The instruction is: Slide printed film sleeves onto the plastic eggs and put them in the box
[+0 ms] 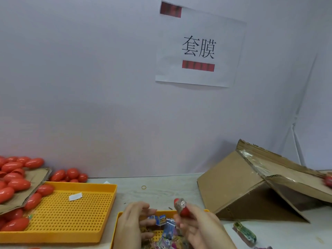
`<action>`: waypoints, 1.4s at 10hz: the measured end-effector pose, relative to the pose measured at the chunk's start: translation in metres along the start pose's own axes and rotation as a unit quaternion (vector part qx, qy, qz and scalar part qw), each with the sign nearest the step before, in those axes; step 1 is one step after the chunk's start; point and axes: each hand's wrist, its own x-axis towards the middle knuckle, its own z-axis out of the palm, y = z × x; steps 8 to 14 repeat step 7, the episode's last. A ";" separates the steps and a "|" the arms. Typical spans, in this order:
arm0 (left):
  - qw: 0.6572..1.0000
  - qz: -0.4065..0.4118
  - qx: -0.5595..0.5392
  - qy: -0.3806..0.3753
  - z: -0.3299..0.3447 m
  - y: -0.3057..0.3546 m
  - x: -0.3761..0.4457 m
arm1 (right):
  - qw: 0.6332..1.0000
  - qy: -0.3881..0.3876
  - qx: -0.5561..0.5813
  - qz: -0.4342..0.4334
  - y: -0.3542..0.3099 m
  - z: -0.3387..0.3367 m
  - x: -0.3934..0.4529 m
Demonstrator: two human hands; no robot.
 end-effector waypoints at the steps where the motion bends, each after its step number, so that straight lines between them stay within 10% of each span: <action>1: 1.000 -0.006 -0.008 -0.006 0.000 0.006 -0.002 | 0.982 -0.030 0.129 -0.132 -0.058 -0.017 0.005; 3: 1.000 0.001 -0.017 -0.008 0.000 0.010 -0.004 | 0.966 0.010 0.136 -0.218 -0.141 -0.038 0.002; 4: 1.000 0.020 0.017 0.000 0.002 0.007 -0.003 | 0.981 0.003 -0.064 -0.184 -0.091 -0.046 0.002; 7: 0.910 0.181 0.371 -0.040 0.004 0.011 -0.006 | 0.747 -0.200 -0.630 -0.073 0.013 -0.001 0.018; 14: 0.910 0.181 0.371 -0.040 0.004 0.011 -0.006 | 0.747 -0.200 -0.630 -0.073 0.013 -0.001 0.018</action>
